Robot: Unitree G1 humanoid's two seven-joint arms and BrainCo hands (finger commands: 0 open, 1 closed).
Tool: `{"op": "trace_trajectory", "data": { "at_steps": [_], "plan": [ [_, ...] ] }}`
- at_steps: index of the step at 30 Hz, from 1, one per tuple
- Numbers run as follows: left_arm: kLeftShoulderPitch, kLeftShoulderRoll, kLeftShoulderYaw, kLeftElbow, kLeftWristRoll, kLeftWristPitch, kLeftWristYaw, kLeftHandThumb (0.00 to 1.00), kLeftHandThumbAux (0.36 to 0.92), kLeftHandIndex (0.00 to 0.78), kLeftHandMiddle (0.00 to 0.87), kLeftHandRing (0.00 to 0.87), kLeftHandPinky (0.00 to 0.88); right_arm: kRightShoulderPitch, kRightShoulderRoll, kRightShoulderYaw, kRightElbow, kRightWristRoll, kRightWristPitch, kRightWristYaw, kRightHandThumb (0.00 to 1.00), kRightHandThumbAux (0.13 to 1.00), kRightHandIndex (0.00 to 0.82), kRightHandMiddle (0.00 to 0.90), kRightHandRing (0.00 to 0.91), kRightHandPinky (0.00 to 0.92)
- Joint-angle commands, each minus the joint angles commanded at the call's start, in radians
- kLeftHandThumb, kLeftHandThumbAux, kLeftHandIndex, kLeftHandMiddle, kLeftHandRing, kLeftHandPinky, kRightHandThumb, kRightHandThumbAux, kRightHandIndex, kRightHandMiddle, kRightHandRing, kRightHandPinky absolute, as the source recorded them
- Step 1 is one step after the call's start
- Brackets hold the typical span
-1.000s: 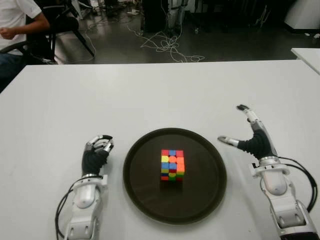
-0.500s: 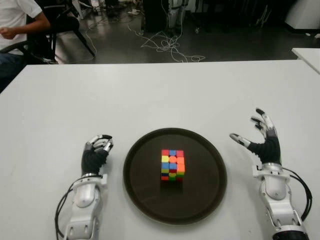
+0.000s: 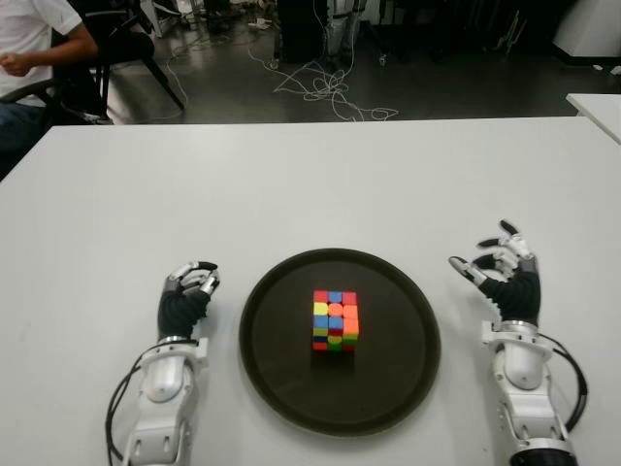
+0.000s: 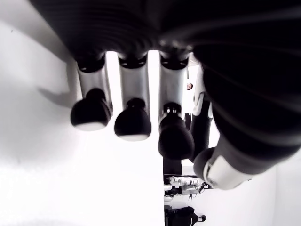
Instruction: Pick up the Rubik's Cube and put it in the plate
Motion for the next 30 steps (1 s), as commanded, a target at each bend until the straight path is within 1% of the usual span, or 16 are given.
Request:
{"op": "trace_trajectory", "data": {
  "at_steps": [2, 3, 4, 8, 11, 15, 19, 26, 30],
  "plan": [
    [0.001, 0.004, -0.002, -0.003, 0.004, 0.005, 0.001, 0.712, 0.704, 0.444, 0.823, 0.826, 0.816, 0.0, 0.008, -0.004, 0.002, 0.011, 0.008, 0.002, 0.016, 0.842, 0.642, 0.721, 0.703, 0.639],
    [0.002, 0.005, -0.002, -0.005, 0.006, 0.008, 0.002, 0.712, 0.704, 0.444, 0.823, 0.825, 0.816, 0.001, 0.015, -0.007, 0.0, 0.02, 0.017, 0.002, 0.013, 0.847, 0.651, 0.73, 0.709, 0.644],
    [0.002, 0.005, -0.002, -0.006, 0.006, 0.009, 0.003, 0.711, 0.704, 0.444, 0.824, 0.827, 0.819, 0.002, 0.02, -0.009, -0.002, 0.025, 0.023, 0.002, 0.008, 0.857, 0.674, 0.754, 0.731, 0.676],
    [0.004, 0.003, -0.001, -0.007, 0.007, 0.006, 0.006, 0.711, 0.704, 0.444, 0.825, 0.83, 0.821, 0.008, 0.036, -0.016, -0.008, 0.05, 0.055, 0.01, 0.001, 0.872, 0.723, 0.798, 0.779, 0.757],
    [0.003, 0.003, -0.002, -0.007, 0.006, 0.003, 0.004, 0.711, 0.704, 0.444, 0.824, 0.828, 0.817, 0.013, 0.045, -0.02, -0.016, 0.066, 0.089, 0.021, 0.0, 0.875, 0.741, 0.816, 0.806, 0.795],
    [0.003, 0.004, -0.001, -0.007, 0.007, 0.003, 0.005, 0.711, 0.704, 0.444, 0.824, 0.827, 0.82, 0.019, 0.051, -0.022, -0.029, 0.077, 0.133, 0.029, 0.012, 0.874, 0.756, 0.829, 0.827, 0.82],
    [0.001, 0.006, -0.001, -0.003, 0.01, 0.005, 0.008, 0.711, 0.704, 0.444, 0.827, 0.831, 0.824, 0.021, 0.055, -0.025, -0.033, 0.084, 0.16, 0.038, 0.068, 0.868, 0.773, 0.841, 0.845, 0.847],
    [0.0, 0.003, 0.0, -0.008, 0.005, 0.009, 0.008, 0.711, 0.704, 0.444, 0.83, 0.833, 0.83, 0.016, 0.057, -0.033, -0.033, 0.102, 0.195, 0.05, 0.154, 0.874, 0.781, 0.851, 0.854, 0.852],
    [0.001, 0.001, 0.001, -0.01, 0.0, 0.01, 0.006, 0.712, 0.703, 0.444, 0.834, 0.838, 0.838, 0.015, 0.058, -0.034, -0.036, 0.107, 0.2, 0.053, 0.18, 0.878, 0.783, 0.852, 0.854, 0.853]
  ]
}}
